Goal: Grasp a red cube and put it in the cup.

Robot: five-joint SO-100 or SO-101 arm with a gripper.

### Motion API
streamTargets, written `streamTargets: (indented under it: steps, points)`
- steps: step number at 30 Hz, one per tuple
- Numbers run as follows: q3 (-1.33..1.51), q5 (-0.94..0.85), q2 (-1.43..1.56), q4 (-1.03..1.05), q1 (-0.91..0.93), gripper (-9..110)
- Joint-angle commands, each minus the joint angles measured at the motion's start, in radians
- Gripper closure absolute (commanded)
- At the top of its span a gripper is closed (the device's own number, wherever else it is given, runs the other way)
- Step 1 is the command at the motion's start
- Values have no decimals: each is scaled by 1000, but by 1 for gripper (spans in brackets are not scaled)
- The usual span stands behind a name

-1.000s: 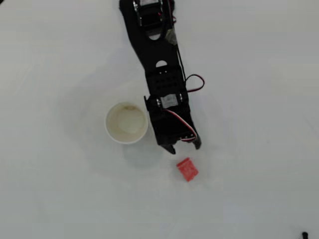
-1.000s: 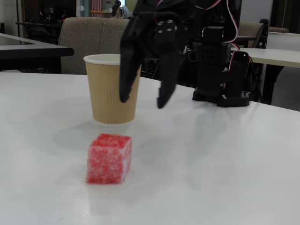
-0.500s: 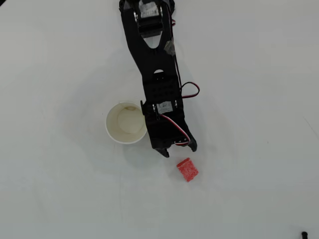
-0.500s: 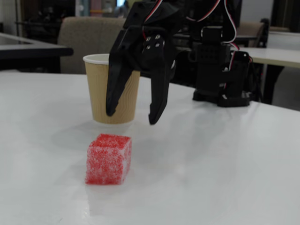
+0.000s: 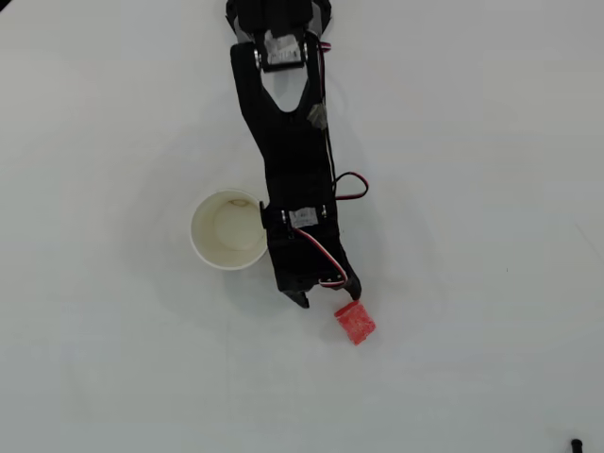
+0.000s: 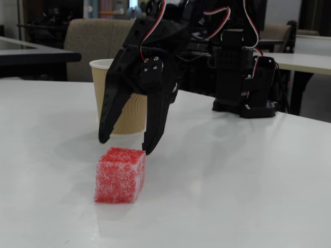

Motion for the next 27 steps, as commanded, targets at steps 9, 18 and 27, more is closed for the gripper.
streamTargets:
  steps: [9, 18, 27]
  points:
    - [-77, -31, 6, -114, -83, 75]
    - [-67, -41, 5, -127, -120, 75]
    - [-67, -71, -35, -173, -123, 75]
